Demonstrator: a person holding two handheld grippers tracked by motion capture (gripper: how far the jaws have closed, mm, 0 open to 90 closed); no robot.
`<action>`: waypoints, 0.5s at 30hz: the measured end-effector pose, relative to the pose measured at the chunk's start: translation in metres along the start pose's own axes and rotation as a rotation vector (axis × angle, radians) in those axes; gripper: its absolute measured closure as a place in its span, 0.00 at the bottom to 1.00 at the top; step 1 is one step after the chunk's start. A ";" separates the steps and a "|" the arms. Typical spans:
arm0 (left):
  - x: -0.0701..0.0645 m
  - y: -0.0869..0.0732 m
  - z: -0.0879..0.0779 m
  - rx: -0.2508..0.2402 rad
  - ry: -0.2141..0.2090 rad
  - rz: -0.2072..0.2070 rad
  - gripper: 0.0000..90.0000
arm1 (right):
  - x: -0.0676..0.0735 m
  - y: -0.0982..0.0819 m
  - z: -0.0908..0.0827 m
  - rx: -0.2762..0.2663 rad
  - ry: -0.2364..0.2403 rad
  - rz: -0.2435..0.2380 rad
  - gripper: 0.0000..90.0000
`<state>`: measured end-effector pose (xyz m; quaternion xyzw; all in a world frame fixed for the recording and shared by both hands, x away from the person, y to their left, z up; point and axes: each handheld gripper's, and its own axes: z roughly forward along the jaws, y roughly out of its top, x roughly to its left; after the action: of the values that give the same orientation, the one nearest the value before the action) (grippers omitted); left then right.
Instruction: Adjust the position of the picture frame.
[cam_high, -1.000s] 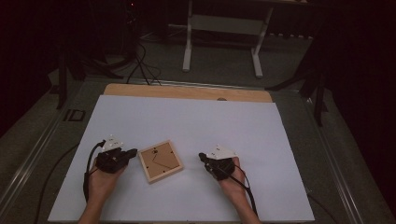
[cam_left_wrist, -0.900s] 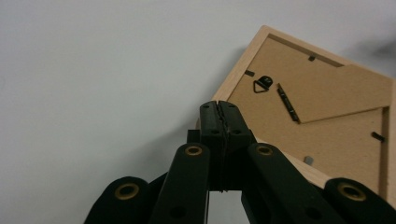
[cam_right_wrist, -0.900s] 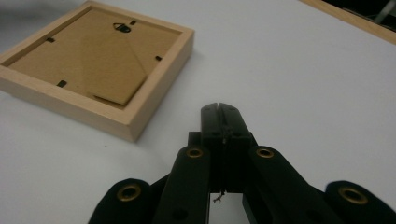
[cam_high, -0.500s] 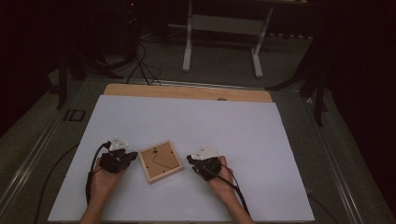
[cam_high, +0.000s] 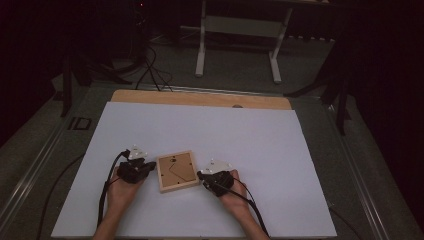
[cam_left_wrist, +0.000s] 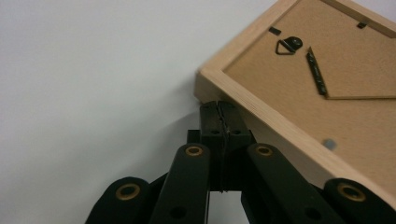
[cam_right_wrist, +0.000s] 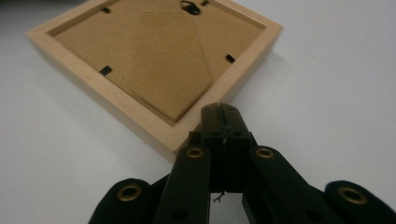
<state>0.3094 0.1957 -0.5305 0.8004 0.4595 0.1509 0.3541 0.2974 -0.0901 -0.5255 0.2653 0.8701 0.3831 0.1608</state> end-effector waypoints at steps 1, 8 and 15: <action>-0.003 0.002 0.001 0.007 0.001 0.020 1.00 | 0.000 -0.001 -0.001 -0.001 0.004 0.005 1.00; -0.017 0.006 0.007 -0.002 -0.020 0.058 1.00 | -0.001 -0.011 -0.012 -0.003 0.007 0.008 1.00; -0.023 0.008 0.010 -0.019 -0.055 0.049 1.00 | 0.004 -0.017 -0.020 0.003 0.000 -0.002 1.00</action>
<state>0.3080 0.1699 -0.5298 0.8119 0.4283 0.1419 0.3704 0.2790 -0.1091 -0.5252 0.2649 0.8707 0.3818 0.1609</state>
